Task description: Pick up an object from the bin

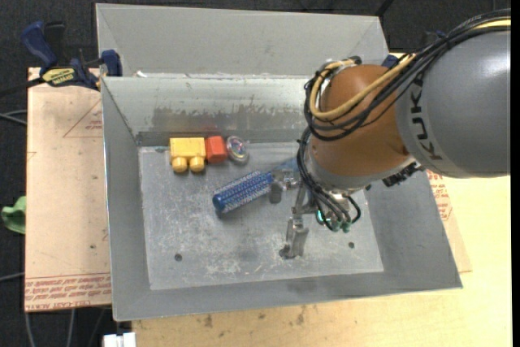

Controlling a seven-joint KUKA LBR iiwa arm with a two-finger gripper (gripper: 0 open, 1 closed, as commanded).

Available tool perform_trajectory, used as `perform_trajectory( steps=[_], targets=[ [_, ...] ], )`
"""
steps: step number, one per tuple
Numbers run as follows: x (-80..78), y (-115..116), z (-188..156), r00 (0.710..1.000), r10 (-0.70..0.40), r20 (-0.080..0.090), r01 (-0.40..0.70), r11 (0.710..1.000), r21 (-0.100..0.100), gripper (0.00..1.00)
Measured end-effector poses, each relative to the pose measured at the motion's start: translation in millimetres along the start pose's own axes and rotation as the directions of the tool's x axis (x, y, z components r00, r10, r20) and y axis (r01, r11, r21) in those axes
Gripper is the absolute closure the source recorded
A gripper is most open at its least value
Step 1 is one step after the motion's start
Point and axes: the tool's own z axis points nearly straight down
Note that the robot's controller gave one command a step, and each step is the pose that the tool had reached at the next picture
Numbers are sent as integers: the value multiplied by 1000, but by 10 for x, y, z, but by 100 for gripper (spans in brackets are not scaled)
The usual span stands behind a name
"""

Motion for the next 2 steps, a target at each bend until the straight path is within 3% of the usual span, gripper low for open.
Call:
perform_trajectory(
  steps=[1,2],
  targets=[
    [-765,88,974,980,-197,20,197,980,1,0],
    [-939,165,664,976,-218,18,218,976,2,0]
  ],
)
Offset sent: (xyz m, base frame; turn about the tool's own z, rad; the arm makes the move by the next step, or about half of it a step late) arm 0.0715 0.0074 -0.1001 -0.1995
